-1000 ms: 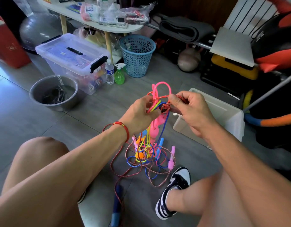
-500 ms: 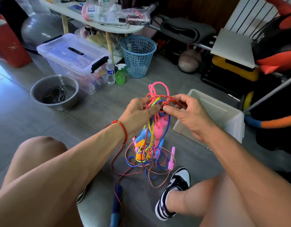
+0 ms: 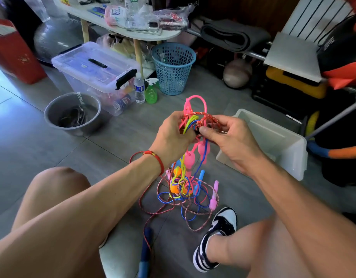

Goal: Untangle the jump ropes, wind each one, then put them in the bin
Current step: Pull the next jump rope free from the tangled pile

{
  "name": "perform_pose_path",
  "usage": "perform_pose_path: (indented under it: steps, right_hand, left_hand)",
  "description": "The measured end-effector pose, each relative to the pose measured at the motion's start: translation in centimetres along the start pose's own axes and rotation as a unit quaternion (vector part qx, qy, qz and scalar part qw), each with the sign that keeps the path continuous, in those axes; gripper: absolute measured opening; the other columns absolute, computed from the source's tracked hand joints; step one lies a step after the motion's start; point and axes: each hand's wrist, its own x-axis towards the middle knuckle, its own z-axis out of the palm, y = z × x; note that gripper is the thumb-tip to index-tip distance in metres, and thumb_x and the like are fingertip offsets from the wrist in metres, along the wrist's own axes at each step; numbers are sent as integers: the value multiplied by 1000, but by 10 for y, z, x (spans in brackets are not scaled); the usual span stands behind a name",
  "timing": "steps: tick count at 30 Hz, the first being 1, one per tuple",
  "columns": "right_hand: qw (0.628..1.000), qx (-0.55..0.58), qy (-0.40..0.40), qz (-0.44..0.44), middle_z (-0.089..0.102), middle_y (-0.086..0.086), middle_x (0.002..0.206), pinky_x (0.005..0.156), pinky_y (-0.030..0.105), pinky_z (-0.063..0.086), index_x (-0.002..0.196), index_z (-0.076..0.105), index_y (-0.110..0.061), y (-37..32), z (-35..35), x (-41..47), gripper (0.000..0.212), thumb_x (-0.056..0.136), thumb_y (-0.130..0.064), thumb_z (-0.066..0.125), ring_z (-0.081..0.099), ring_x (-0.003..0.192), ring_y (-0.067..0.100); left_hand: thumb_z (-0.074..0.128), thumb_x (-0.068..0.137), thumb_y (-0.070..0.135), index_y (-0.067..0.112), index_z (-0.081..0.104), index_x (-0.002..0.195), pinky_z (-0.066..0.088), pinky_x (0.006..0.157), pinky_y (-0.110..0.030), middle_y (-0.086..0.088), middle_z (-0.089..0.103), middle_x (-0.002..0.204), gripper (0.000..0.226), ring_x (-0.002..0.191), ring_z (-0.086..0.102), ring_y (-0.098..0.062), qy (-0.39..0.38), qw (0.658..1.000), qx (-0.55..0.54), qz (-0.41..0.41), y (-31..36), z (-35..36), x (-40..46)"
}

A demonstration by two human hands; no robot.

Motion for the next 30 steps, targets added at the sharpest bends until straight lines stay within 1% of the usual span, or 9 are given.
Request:
perform_pose_path:
  steps: [2,5,9,12,16,20,25,27,30]
  right_hand:
    - [1000,-9,0,-10,78,6,97,87,34,60,111,74,-7,0,2,0,24,89,0,72,73,88,15]
    - [1000,11,-18,-8,77,12,105,90,34,59,118,71,-4,-1,1,1,27,92,3,67,72,92,17]
    - [997,-10,-64,-28,76,11,110,93,30,57,119,71,-4,-5,-2,1,31,91,9,64,70,97,15]
    - [998,23,-52,-23,77,5,104,89,26,58,110,73,-7,-10,-8,0,33,89,15,61,72,99,16]
    - [997,-19,-63,-29,76,6,112,98,35,56,111,73,-13,-12,-11,-4,32,86,7,70,73,105,20]
    - [998,-43,-34,-27,77,8,108,96,43,57,118,70,-10,-12,-9,-6,36,84,2,72,75,97,23]
    - [998,-54,-2,-32,79,5,94,89,45,61,98,79,-11,-12,-9,-1,30,82,7,61,76,92,23]
    - [998,-51,6,-33,79,8,92,86,47,61,98,79,-8,-9,-9,2,27,83,9,63,76,90,25]
    - [999,-41,-1,-24,78,9,93,84,43,62,101,78,-8,-5,-11,5,25,84,7,68,76,87,28]
  left_hand:
    - [70,69,20,11,60,116,59,87,-50,-12,75,99,49,90,74,-31,4,1000,-7,-4,-1,0,-1]
    - [68,70,8,4,64,115,57,93,-53,-21,74,104,45,98,72,-36,-10,997,-69,-13,-1,1,-3]
    - [61,78,-13,-5,66,114,59,91,-47,-27,73,107,37,93,72,-34,-20,992,-120,-32,-2,-5,-2]
    - [60,81,-18,-7,63,117,62,84,-38,-21,74,100,38,86,72,-27,-28,990,-136,-34,-1,-11,0]
    - [62,86,-19,-3,63,119,61,82,-34,-16,76,101,36,88,74,-27,-51,987,-152,-24,2,-12,-4]
    - [64,89,-13,-1,64,121,61,84,-37,-18,76,105,35,91,74,-32,-56,987,-145,-26,3,-10,-6]
    - [66,86,-10,-1,69,112,59,85,-50,-29,72,102,28,82,69,-34,-40,991,-120,-37,0,-6,-4]
    - [65,84,-12,0,70,111,61,80,-42,-28,73,101,30,79,69,-27,-35,993,-109,-38,-1,-6,-3]
    - [64,84,-14,0,69,113,61,80,-40,-25,74,102,32,83,71,-30,-30,993,-111,-36,-3,-7,-1]
